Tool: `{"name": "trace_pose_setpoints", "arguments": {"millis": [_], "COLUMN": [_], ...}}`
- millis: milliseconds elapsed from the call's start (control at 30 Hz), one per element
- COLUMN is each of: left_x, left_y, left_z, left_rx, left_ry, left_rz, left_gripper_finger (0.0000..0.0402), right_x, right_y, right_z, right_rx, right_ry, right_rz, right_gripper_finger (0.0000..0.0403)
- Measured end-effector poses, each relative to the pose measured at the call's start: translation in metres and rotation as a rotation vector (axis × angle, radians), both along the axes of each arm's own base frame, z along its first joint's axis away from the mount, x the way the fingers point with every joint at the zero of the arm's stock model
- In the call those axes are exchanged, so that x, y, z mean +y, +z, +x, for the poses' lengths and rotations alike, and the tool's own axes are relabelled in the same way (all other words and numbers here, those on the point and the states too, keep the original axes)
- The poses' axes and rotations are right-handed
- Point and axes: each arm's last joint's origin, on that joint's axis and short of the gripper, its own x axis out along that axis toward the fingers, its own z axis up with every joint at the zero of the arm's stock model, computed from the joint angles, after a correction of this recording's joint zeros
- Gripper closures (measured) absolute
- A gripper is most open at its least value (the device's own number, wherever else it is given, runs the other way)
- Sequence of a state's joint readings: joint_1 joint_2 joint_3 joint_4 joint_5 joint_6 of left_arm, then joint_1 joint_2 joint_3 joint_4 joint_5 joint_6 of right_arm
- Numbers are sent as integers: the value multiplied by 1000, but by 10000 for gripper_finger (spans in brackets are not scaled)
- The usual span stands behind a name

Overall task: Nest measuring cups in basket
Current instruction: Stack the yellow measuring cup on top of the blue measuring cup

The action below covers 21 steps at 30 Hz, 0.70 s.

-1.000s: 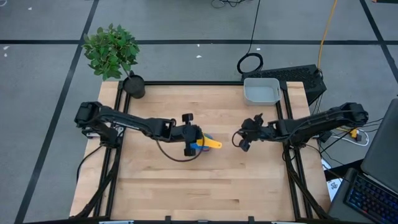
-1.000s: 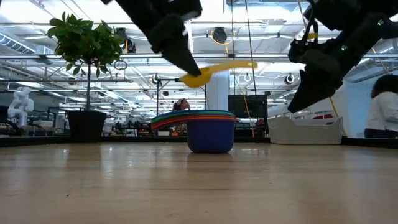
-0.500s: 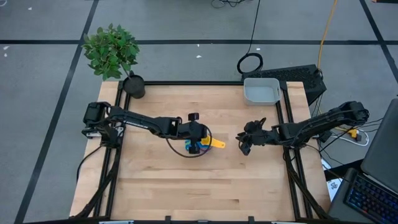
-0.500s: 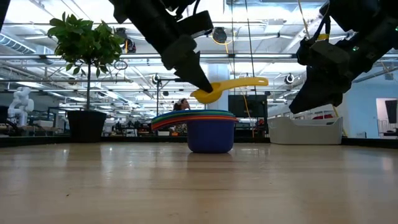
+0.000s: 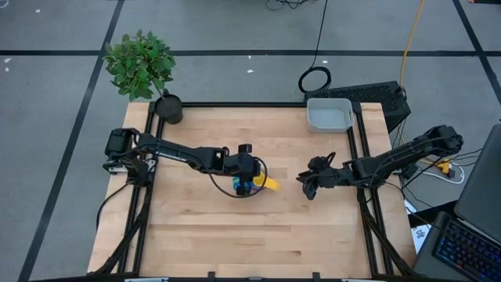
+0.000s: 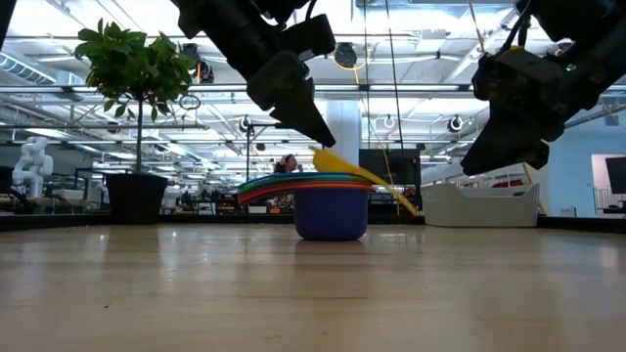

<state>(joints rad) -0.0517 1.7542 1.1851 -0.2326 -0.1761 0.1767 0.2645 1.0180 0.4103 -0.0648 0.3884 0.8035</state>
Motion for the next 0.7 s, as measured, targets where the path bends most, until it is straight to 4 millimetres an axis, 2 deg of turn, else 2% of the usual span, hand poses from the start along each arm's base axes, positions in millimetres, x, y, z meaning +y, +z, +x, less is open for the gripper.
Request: {"name": "trace_pose_setpoints", "arguments": {"millis": [200,400,567,700], "left_x": [0,0,-5,-16], "left_y": [0,0,2,3], "left_z": [0,0,-1,-4], "left_rx": [0,-1,-12,3], "left_ry": [7,35,43,-13], "left_rz": [4,-16,-34,-65], "left_gripper_finger": [275,266,266,266], "right_x": [1,1,-3,-7], "right_y": [5,7,-3,-10], "right_z": [4,6,-3,-11], "right_rx": [-59,-80,50,153], "right_ry": [12,36,7,-52], "right_rz": [0,-25,-69,-87], "right_gripper_finger": [323,323,323,323]}}
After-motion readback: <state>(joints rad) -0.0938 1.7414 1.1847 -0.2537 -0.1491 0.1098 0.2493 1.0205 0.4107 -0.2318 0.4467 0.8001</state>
